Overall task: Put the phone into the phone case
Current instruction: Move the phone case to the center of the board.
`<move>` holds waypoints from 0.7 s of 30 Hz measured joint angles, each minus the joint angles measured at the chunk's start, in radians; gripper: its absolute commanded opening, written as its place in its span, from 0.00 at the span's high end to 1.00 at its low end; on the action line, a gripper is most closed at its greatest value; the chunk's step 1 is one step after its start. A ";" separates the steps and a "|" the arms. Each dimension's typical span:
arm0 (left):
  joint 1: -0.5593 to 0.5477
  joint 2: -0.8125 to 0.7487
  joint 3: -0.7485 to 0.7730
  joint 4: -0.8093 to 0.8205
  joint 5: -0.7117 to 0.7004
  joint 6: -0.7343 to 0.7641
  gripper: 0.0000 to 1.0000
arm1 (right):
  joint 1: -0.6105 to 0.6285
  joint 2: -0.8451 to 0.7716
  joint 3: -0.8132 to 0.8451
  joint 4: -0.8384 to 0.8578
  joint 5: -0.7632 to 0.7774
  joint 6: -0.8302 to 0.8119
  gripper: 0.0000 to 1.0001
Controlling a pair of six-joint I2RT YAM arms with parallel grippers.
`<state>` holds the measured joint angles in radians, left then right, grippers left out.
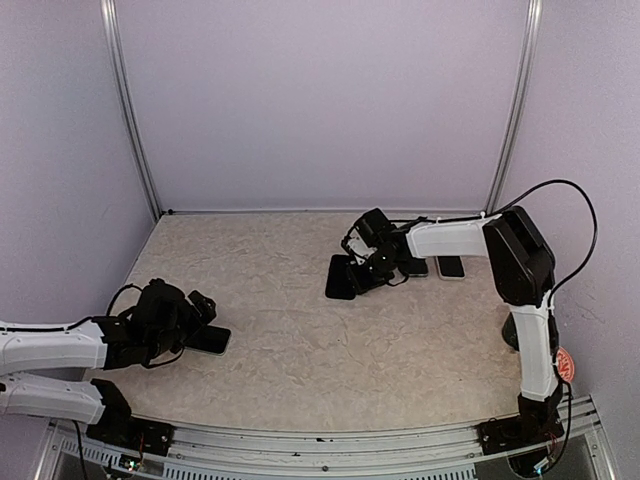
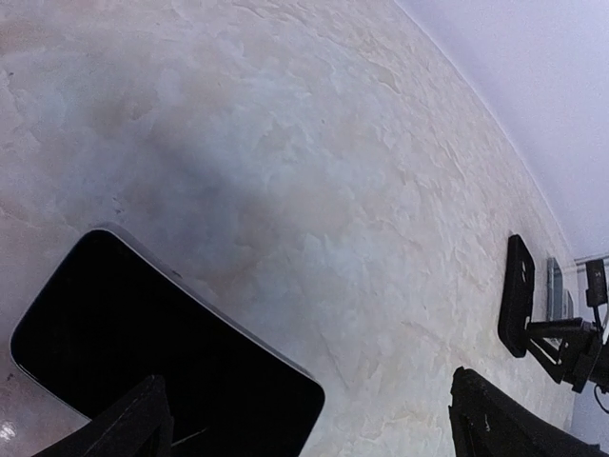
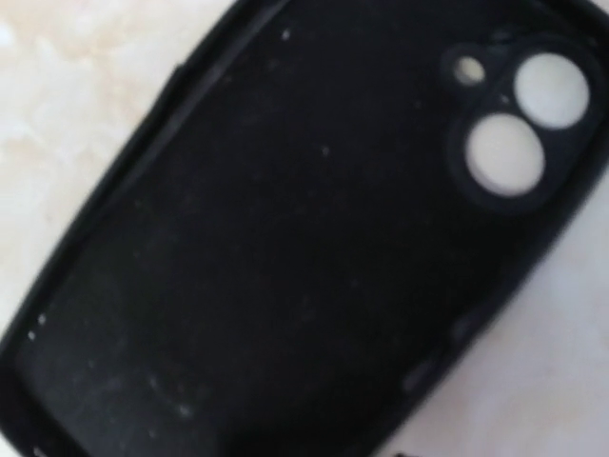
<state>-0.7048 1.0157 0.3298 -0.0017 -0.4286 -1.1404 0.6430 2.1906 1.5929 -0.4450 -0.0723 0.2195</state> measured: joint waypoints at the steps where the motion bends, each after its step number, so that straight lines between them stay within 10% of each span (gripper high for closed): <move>1: 0.017 0.000 0.000 -0.008 -0.003 0.000 0.01 | 0.001 -0.006 -0.005 -0.004 0.000 -0.003 0.50; 21: 0.318 0.084 -0.006 -0.005 -0.009 0.055 0.01 | 0.019 -0.327 -0.221 0.054 -0.036 -0.017 0.21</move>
<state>-0.3870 1.0992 0.3237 -0.0063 -0.4374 -1.0855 0.6617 1.8637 1.3720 -0.3912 -0.1085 0.2028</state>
